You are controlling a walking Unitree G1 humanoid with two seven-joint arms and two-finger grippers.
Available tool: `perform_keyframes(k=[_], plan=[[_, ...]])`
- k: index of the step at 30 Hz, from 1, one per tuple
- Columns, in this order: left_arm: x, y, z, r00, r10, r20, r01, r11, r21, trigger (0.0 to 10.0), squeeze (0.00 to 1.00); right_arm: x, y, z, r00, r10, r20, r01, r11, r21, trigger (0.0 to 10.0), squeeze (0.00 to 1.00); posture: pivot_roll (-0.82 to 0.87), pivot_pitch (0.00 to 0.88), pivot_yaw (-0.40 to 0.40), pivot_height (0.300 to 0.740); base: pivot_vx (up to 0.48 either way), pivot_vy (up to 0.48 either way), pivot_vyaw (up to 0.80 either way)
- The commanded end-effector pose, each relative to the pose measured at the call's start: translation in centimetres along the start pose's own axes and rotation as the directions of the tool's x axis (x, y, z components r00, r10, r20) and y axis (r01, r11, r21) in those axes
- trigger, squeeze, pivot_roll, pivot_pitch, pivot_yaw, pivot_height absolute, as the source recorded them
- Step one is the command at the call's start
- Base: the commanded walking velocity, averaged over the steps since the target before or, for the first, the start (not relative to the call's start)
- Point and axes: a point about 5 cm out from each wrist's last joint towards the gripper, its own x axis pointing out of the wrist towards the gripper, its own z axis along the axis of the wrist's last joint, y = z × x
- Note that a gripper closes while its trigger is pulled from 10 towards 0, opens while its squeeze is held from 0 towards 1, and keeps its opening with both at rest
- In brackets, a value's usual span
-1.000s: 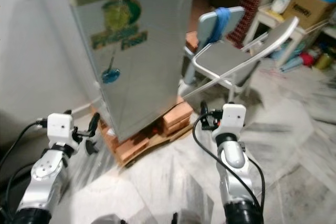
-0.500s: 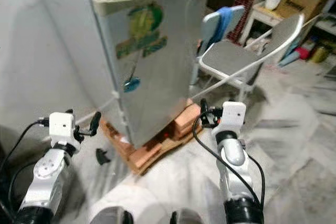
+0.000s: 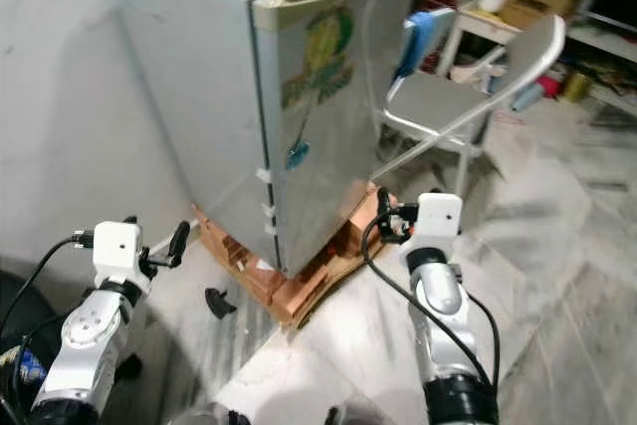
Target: Restocking fridge
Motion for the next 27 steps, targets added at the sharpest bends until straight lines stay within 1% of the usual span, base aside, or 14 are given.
perform_keyframes(k=[1, 5, 10, 12, 18, 27], plan=[[-0.04, -0.35, -0.11, 1.0, -0.012, -0.006, 0.012, 1.0, 0.012, 10.0, 0.0, 0.2, -0.14, 0.29, 1.0, -0.009, 0.01, 0.009, 1.0, -0.001, 10.0, 0.0, 0.0, 0.008, -0.018, 0.74, 0.0, 0.0, -0.55], [0.03, -0.58, -0.1, 0.999, -0.036, -0.004, 0.036, 0.999, 0.008, 10.0, 0.0, 0.24, -0.15, 0.02, 1.0, -0.013, -0.012, 0.013, 1.0, -0.007, 10.0, 0.0, 0.0, 0.006, -0.018, 0.74, 0.0, 0.0, -0.68], [-0.02, -0.94, -0.03, 0.998, -0.068, 0.006, 0.068, 0.998, -0.004, 10.0, 0.0, 0.26, -0.05, 0.08, 1.0, -0.01, -0.007, 0.01, 1.0, -0.01, 10.0, 0.0, 0.0, 0.009, -0.02, 0.74, 0.0, 0.0, -0.8], [-0.06, -0.97, -0.02, 0.998, -0.07, 0.008, 0.07, 0.998, -0.003, 10.0, 0.0, 0.27, -0.03, 0.1, 1.0, -0.009, -0.005, 0.009, 1.0, -0.01, 10.0, 0.0, 0.0, 0.009, -0.02, 0.74, 0.0, 0.0, -0.8], [-0.16, -0.93, -0.04, 0.998, -0.067, 0.006, 0.067, 0.998, -0.008, 10.0, 0.0, 0.24, 0.04, 0.1, 1.0, -0.006, -0.004, 0.006, 1.0, -0.011, 10.0, 0.0, 0.0, 0.014, -0.018, 0.74, 0.307, 0.0, -0.8], [-0.22, -0.88, -0.13, 0.998, -0.063, 0.0, 0.063, 0.998, -0.004, 10.0, 0.0, 0.05, 0.14, -0.05, 1.0, -0.002, -0.007, 0.002, 1.0, -0.008, 10.0, 0.0, 0.0, 0.021, -0.014, 0.74, 0.0, 0.0, -0.8]])
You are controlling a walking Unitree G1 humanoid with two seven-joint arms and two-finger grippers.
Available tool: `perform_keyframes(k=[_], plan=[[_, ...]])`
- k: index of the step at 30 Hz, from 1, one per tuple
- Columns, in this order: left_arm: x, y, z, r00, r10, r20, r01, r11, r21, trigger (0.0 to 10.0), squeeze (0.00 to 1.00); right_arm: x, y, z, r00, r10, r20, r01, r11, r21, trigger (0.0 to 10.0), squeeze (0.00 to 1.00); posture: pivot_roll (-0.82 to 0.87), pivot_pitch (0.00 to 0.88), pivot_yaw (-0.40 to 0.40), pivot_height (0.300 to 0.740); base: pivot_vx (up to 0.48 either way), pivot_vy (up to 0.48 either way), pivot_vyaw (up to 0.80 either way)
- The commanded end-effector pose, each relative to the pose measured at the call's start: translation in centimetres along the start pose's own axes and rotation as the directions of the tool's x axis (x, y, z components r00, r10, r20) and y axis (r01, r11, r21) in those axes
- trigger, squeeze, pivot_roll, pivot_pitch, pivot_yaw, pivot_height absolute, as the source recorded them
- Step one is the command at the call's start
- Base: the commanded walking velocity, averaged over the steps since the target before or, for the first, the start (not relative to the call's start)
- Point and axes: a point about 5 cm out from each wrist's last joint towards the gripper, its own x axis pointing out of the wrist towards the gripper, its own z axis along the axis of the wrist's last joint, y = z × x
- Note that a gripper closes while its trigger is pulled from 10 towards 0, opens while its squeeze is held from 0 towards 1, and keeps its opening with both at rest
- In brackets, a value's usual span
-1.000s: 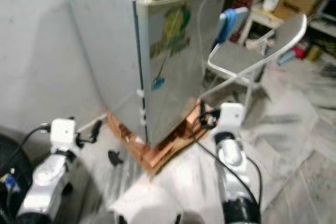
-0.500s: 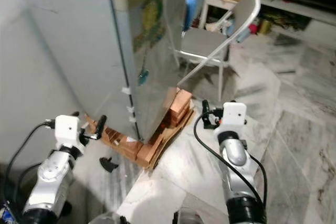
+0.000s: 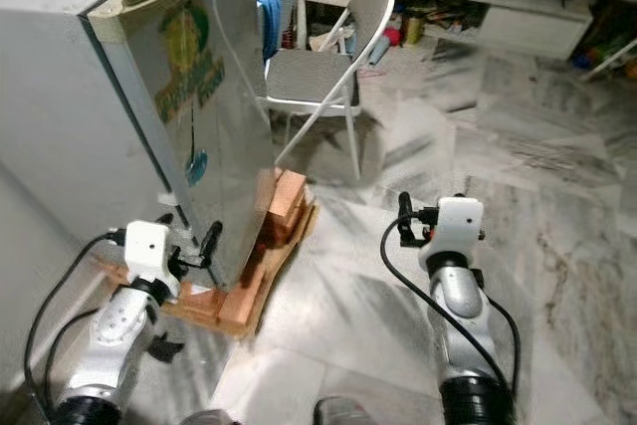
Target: Restocking fridge
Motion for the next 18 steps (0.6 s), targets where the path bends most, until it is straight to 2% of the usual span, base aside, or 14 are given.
perform_keyframes(k=[1, 10, 14, 18], plan=[[0.3, -0.2, 0.3, 1.0, 0.007, 0.011, -0.007, 1.0, 0.005, 10.0, 0.0, -0.1, -0.6, 0.2, 1.0, -0.018, 0.004, 0.018, 1.0, -0.011, 10.0, 0.0, 0.0, 0.022, -0.015, 0.74, 0.0, 0.0, -0.8], [0.3, 0.6, 0.5, 0.998, 0.058, 0.019, -0.058, 0.998, 0.029, 10.0, 0.0, -0.1, -0.6, 0.3, 1.0, -0.014, 0.008, 0.014, 1.0, -0.015, 10.0, 0.0, 0.01, 0.033, -0.017, 0.74, 0.0, 0.0, -0.72], [0.5, 1.6, 1.0, 0.993, 0.114, 0.032, -0.115, 0.992, 0.051, 10.0, 0.0, 0.0, -0.6, 0.6, 1.0, -0.014, 0.014, 0.014, 1.0, -0.015, 10.0, 0.0, 0.01, 0.048, -0.012, 0.74, 0.0, 0.0, -0.2], [0.5, 2.7, 0.9, 0.983, 0.182, 0.023, -0.183, 0.98, 0.071, 10.0, 0.0, -0.8, -0.7, 0.2, 1.0, -0.02, 0.002, 0.02, 1.0, -0.01, 10.0, 0.0, 0.01, 0.053, -0.008, 0.74, 0.0, 0.0, 0.0]])
